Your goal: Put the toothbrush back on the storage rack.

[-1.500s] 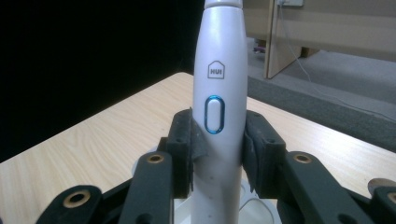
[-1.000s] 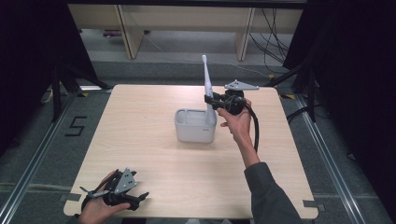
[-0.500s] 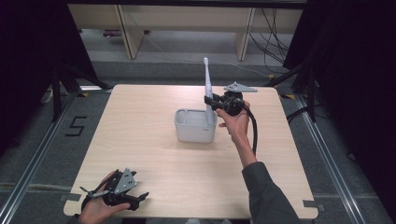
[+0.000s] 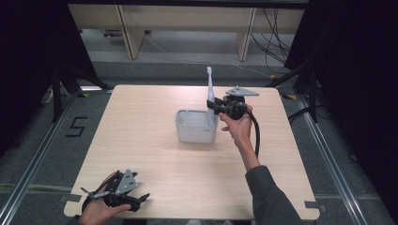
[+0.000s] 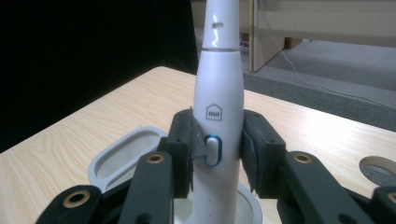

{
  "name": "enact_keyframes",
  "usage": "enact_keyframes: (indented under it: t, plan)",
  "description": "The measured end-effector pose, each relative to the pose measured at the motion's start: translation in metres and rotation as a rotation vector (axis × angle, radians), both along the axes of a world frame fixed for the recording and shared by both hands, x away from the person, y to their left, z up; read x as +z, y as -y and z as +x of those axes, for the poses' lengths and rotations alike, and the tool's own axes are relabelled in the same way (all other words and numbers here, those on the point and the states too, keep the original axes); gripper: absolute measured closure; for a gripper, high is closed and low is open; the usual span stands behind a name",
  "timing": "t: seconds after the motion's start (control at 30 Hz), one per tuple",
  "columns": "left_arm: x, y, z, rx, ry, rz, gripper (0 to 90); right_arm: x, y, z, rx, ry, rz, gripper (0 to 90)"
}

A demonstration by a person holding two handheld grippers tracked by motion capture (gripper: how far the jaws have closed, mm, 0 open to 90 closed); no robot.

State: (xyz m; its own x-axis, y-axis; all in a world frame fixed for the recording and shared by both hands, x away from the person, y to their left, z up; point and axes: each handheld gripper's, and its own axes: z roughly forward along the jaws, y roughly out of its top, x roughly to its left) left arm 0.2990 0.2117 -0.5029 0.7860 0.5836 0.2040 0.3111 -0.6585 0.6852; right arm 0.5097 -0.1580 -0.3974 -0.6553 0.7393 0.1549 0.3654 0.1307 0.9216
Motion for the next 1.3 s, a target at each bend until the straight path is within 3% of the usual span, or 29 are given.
enact_keyframes:
  t: [0.07, 0.17, 0.3, 0.43, 0.8, 0.83, 1.1, 1.2, 1.3]
  plan:
    - [0.0, 0.0, 0.0, 0.0, -0.003, -0.006, 15.7, 0.0, 0.001, -0.001, -0.01, 0.004, -0.019, 66.6]
    - [0.0, 0.0, 0.0, -0.001, -0.003, -0.006, 15.7, -0.001, 0.002, -0.003, -0.001, -0.005, -0.005, 66.6]
    - [-0.001, 0.0, 0.0, -0.002, -0.002, -0.005, 15.7, -0.003, 0.005, -0.004, -0.003, 0.016, -0.041, 66.7]
    - [-0.001, 0.001, 0.0, 0.0, -0.003, -0.006, 15.7, -0.005, 0.003, -0.006, 0.001, -0.011, -0.051, 66.7]
    - [-0.001, 0.0, 0.0, 0.0, -0.003, -0.006, 15.7, -0.011, 0.0, -0.006, 0.002, 0.018, -0.121, 66.7]
    - [-0.001, 0.0, 0.0, 0.0, -0.003, -0.005, 15.7, -0.011, 0.0, -0.008, -0.003, -0.005, -0.122, 66.7]
    - [0.0, 0.0, 0.0, -0.002, -0.002, -0.004, 15.7, -0.019, -0.002, -0.009, -0.006, -0.013, -0.141, 66.7]
    - [0.0, 0.0, 0.0, -0.001, -0.001, -0.005, 15.7, -0.022, 0.0, -0.008, 0.005, -0.011, -0.173, 66.7]
    - [0.0, 0.0, 0.0, 0.0, -0.002, -0.006, 15.7, -0.024, -0.001, -0.009, 0.007, -0.022, -0.166, 66.6]
